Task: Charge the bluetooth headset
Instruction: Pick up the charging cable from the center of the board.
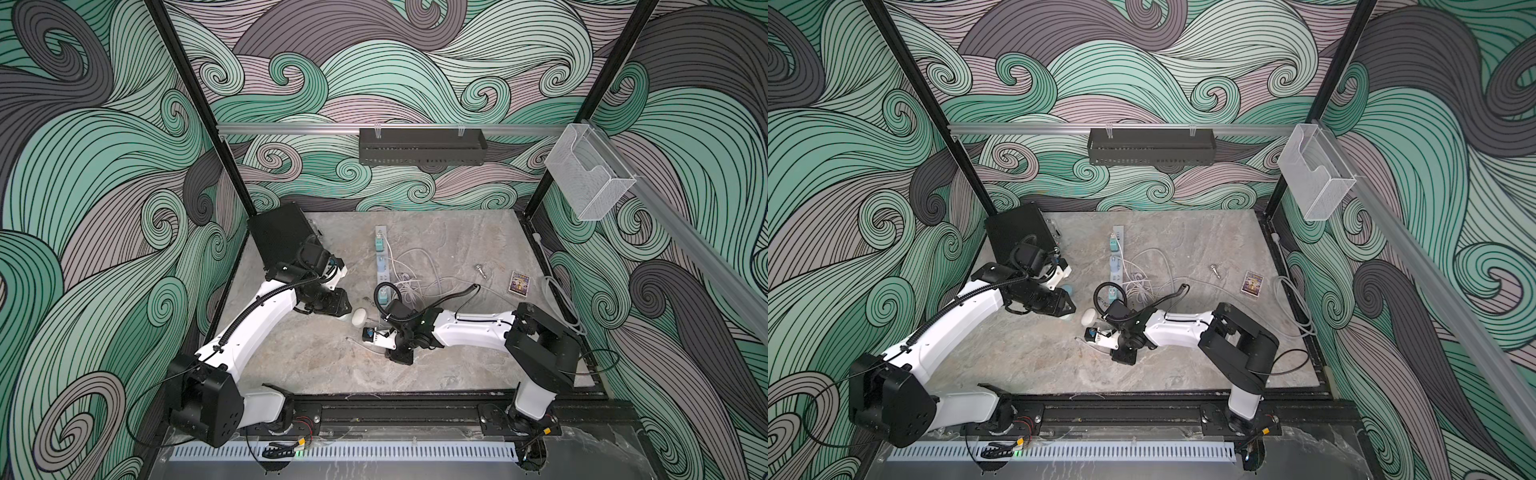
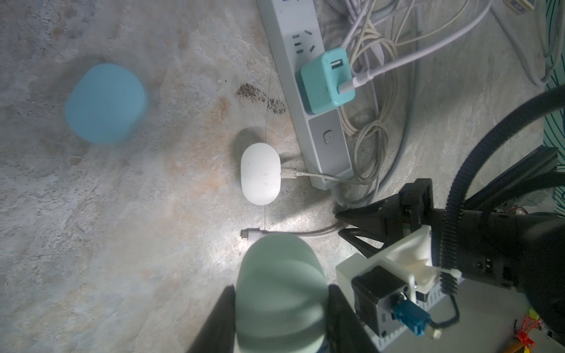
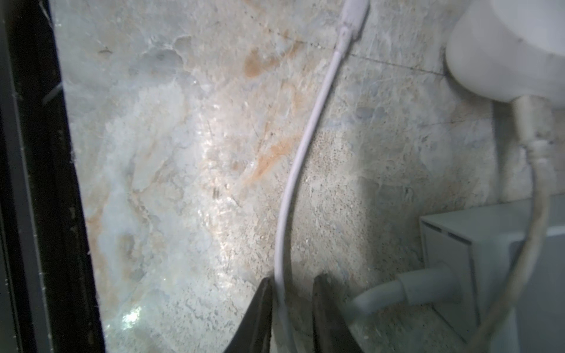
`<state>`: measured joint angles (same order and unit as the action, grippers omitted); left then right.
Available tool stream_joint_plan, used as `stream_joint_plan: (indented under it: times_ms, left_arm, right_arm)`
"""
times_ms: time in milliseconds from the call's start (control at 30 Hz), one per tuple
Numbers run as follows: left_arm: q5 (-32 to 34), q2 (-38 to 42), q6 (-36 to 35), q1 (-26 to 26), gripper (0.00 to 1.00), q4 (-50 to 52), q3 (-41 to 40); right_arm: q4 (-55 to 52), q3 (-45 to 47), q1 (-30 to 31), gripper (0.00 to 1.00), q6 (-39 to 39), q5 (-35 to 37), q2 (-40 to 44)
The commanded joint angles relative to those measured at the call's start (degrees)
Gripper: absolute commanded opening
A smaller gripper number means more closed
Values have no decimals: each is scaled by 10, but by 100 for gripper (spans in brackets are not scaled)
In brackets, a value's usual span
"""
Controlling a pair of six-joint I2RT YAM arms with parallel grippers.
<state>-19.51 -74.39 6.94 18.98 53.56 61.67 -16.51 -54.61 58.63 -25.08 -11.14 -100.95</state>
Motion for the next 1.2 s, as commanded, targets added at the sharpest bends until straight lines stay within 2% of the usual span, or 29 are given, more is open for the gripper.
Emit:
stream_joint_plan:
  times_ms: [0,267,367,567,833,1167]
  left_arm:
    - [-1,11,-7,-6,25,8,4]
    - [-1,13,-5,-9,25,8,3]
    - [-1,15,-4,-10,25,9,5]
    - [-1,18,0,-9,24,13,15]
    - [-12,15,4,-9,24,5,18]
    - [-35,3,6,-9,24,-3,26]
  right_arm:
    - [5,14,-1,26,-9,46,1]
    - [24,38,3,6,-8,51,36]
    - [20,42,-5,0,18,38,72]
    - [5,64,-64,0,122,4,184]
    - [-2,92,-173,0,232,-26,340]
    - [-24,48,-334,0,284,-87,420]
